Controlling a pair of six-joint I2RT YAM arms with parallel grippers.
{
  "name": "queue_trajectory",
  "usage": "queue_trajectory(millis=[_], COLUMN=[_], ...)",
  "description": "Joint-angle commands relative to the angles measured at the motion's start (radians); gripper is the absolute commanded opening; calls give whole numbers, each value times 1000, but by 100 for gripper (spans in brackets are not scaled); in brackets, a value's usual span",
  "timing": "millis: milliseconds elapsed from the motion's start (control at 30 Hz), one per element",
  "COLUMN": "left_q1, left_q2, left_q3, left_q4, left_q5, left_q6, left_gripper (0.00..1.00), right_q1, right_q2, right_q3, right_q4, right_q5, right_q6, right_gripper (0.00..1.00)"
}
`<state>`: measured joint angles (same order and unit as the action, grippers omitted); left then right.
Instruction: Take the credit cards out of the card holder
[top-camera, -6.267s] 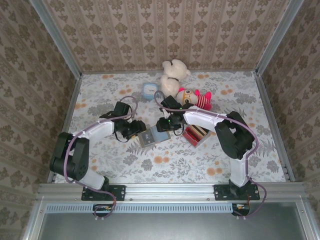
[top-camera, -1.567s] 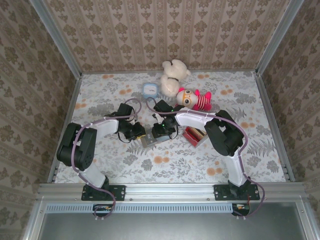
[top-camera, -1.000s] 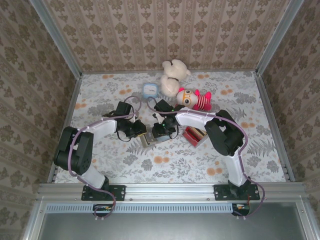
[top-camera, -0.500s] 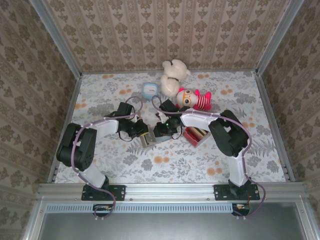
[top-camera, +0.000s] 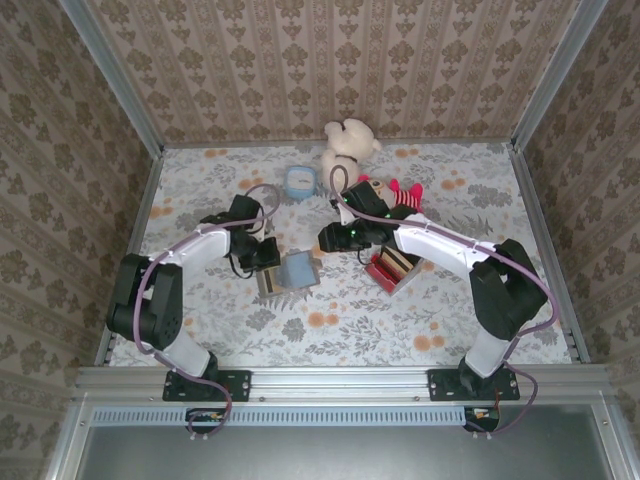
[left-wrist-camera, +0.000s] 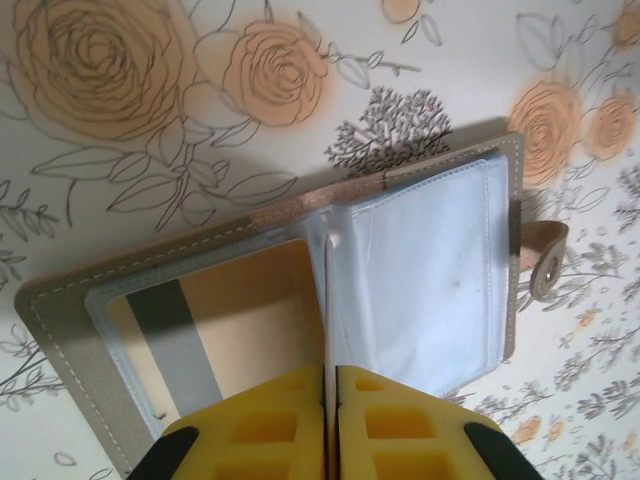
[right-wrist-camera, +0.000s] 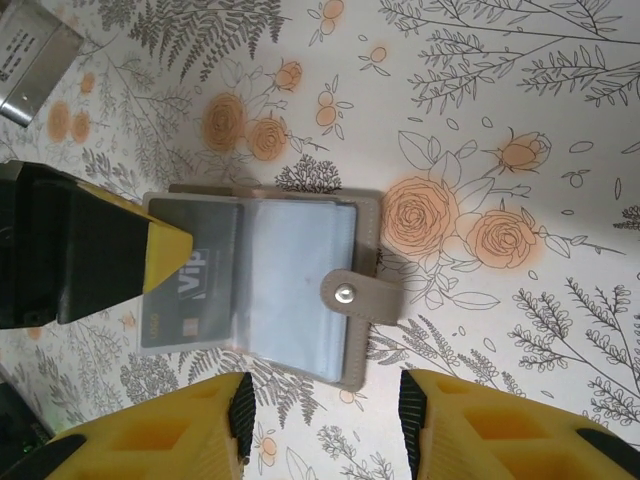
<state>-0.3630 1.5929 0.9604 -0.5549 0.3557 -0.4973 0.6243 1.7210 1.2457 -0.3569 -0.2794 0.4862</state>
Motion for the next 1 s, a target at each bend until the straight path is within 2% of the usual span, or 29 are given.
queue_trajectory(millis=[0,100,233,333,433,600,733,967], left_q1=[0,-9,-24,-21,-3,64,94,98], left_q2=[-27,-18,3,0,-27,-74,-72,-40], left_q3=[12,-17,-38,-43,-41,-92,-151,-190], left_q4=[30,158,290,308,254,213,248,300], left_q5=[92,217,345,361,309,208,211,224], left_q6=[-37,-117,-190,-198,-178,-195,-220,-238], left_gripper=[28,40,49,52,54,54,49,37], right_q1=[-3,-5,-8,-7,-6,44,98,141], right_q2=[-34,-35,-38,-40,-35,30,129,267], right_q3=[-34,-35,-38,-40,-39,16,97,193], right_q4=[5,5,7,8,14,-9,-42,-81], right_q5=[47,49,46,46,33,25,16,5], right_q6=[23,25,30,28,24,-8,-14,4], right_gripper=[49,49,49,49,49,48,43,34])
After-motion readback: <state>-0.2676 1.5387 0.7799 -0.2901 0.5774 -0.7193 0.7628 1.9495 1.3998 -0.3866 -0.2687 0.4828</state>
